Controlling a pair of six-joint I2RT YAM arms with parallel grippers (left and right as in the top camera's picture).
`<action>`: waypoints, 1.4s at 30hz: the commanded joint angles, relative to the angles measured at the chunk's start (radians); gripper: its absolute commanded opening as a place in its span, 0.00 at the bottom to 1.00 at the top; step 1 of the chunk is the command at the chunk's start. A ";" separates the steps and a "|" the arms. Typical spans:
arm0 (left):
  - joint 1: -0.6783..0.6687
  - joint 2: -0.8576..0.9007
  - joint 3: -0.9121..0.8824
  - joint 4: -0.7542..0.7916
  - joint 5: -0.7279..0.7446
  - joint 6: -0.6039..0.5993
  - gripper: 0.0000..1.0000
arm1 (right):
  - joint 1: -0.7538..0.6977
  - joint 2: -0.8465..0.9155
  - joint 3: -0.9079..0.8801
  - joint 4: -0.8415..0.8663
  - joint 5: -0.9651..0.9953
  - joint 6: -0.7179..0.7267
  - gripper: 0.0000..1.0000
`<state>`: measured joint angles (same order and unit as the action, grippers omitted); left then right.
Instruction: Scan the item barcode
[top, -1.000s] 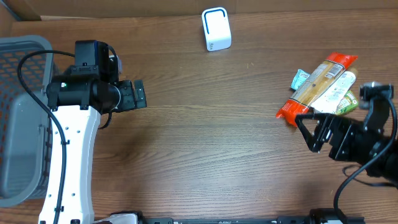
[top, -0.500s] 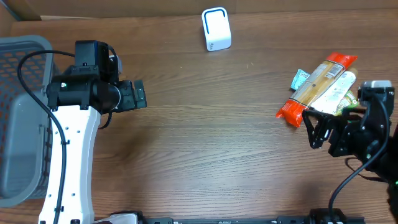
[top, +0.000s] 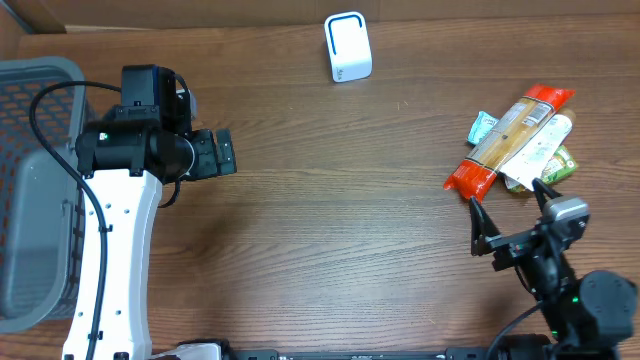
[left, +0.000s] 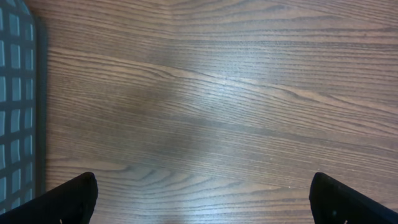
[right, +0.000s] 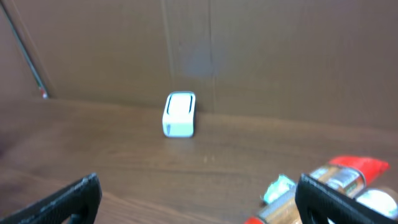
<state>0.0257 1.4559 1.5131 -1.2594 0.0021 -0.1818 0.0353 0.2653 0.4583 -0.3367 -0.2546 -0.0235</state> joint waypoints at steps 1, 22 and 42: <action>-0.007 -0.005 0.004 0.001 -0.006 -0.010 1.00 | 0.020 -0.084 -0.139 0.086 0.010 -0.037 1.00; -0.007 -0.005 0.004 0.001 -0.006 -0.010 1.00 | 0.057 -0.262 -0.407 0.172 0.033 -0.116 1.00; -0.006 -0.005 0.004 0.003 -0.006 -0.010 1.00 | 0.057 -0.262 -0.450 0.277 0.030 -0.116 1.00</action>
<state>0.0257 1.4559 1.5131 -1.2594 0.0025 -0.1818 0.0868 0.0135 0.0193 -0.0681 -0.2287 -0.1322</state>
